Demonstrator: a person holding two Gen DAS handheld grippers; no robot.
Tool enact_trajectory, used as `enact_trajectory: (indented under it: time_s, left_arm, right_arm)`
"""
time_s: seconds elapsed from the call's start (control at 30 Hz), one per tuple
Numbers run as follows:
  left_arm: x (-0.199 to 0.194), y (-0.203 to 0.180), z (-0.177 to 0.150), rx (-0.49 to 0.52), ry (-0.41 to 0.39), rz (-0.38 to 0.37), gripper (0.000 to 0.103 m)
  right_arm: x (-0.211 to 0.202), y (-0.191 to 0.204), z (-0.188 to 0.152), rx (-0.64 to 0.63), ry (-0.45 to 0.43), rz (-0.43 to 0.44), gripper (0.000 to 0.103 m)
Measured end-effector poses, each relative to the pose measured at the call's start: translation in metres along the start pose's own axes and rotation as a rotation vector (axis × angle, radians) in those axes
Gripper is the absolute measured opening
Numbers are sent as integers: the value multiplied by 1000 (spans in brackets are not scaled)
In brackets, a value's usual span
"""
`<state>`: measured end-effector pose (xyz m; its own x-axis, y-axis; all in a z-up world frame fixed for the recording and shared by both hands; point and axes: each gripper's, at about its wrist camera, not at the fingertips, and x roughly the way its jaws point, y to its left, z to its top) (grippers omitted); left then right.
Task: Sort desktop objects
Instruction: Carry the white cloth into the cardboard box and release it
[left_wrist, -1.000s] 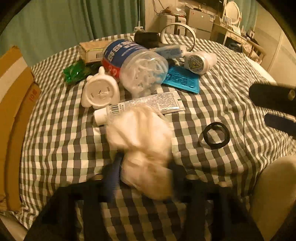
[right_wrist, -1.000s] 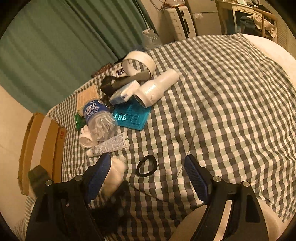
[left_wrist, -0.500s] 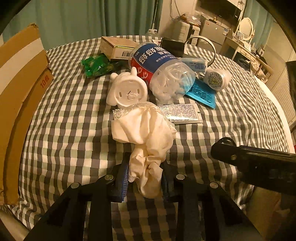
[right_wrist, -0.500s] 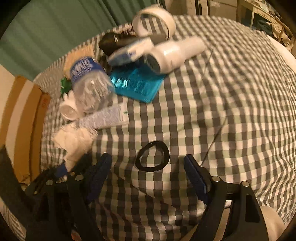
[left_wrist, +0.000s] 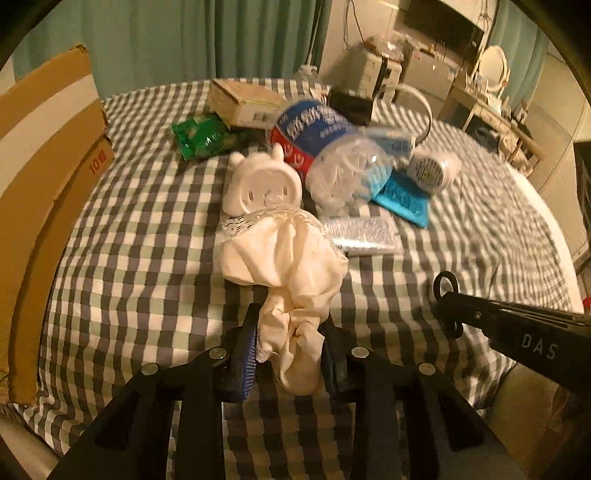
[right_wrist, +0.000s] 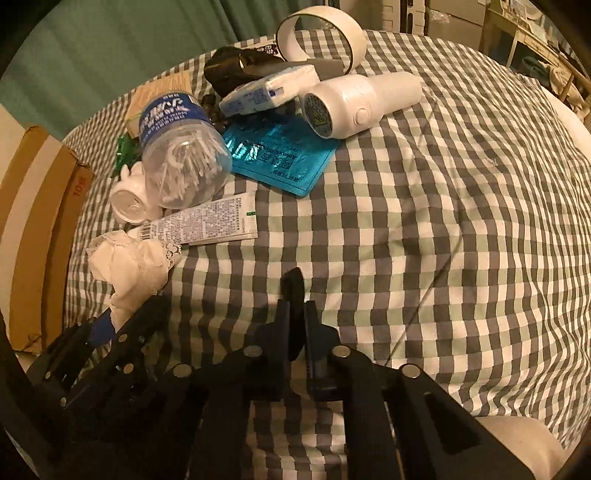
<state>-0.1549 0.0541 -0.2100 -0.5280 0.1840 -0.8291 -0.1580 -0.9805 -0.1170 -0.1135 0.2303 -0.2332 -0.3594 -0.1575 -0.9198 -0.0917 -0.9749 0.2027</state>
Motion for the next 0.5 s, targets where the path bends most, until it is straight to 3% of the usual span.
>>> enact_trajectory:
  time_s: [0.27, 0.5]
  left_arm:
    - [-37, -3, 2, 14, -97, -38, 29]
    - [-64, 6, 6, -16, -124, -34, 29]
  right_arm:
    - [-38, -12, -15, 37, -77, 98, 4]
    - [-67, -4, -18, 21, -127, 108, 4]
